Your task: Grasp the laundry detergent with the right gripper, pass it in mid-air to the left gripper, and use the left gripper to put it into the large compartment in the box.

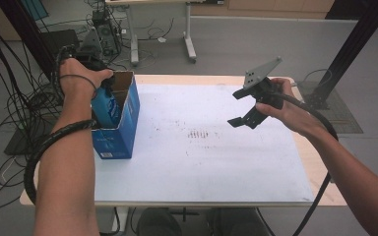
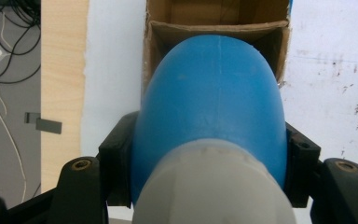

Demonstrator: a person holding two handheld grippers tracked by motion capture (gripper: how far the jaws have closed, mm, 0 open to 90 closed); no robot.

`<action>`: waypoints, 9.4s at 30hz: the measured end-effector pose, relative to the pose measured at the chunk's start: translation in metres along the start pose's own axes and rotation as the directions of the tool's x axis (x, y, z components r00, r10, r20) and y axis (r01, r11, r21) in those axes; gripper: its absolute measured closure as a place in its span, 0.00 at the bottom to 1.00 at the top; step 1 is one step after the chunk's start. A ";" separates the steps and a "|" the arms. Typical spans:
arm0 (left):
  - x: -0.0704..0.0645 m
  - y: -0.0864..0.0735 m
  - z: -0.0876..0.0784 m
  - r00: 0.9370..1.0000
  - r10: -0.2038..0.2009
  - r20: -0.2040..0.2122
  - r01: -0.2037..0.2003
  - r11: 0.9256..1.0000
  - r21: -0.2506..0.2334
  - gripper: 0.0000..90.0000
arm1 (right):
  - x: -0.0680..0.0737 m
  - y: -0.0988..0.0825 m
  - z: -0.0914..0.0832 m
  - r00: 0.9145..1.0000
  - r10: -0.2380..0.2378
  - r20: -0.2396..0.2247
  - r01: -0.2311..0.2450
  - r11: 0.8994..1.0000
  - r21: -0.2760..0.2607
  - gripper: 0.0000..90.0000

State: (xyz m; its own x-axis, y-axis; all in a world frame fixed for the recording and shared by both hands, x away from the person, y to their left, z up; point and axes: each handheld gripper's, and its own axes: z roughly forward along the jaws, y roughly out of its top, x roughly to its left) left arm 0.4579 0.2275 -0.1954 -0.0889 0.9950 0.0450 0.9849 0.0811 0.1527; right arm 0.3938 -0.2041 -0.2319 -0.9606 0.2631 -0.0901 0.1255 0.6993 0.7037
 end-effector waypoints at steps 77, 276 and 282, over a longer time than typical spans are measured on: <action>-0.015 -0.011 0.077 0.998 0.059 -0.017 -0.058 0.998 0.024 0.41 | -0.005 -0.017 0.001 0.999 0.032 0.021 -0.032 0.999 0.013 0.06; -0.099 -0.022 -0.024 0.943 0.327 0.057 -0.316 0.937 -0.149 0.16 | -0.019 -0.007 -0.026 0.995 0.035 0.091 -0.044 0.994 0.097 0.06; -0.121 -0.016 -0.025 0.930 0.359 0.072 -0.345 0.925 -0.160 0.15 | -0.022 -0.013 -0.030 0.994 0.042 0.098 -0.053 0.992 0.111 0.06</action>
State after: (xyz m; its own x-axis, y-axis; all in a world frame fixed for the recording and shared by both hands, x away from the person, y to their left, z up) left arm 0.4494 0.1041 -0.1783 0.2821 0.9591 0.0253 0.9180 -0.2774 0.2835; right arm 0.4057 -0.2387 -0.2175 -0.9256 0.3560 -0.1285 0.2033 0.7539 0.6248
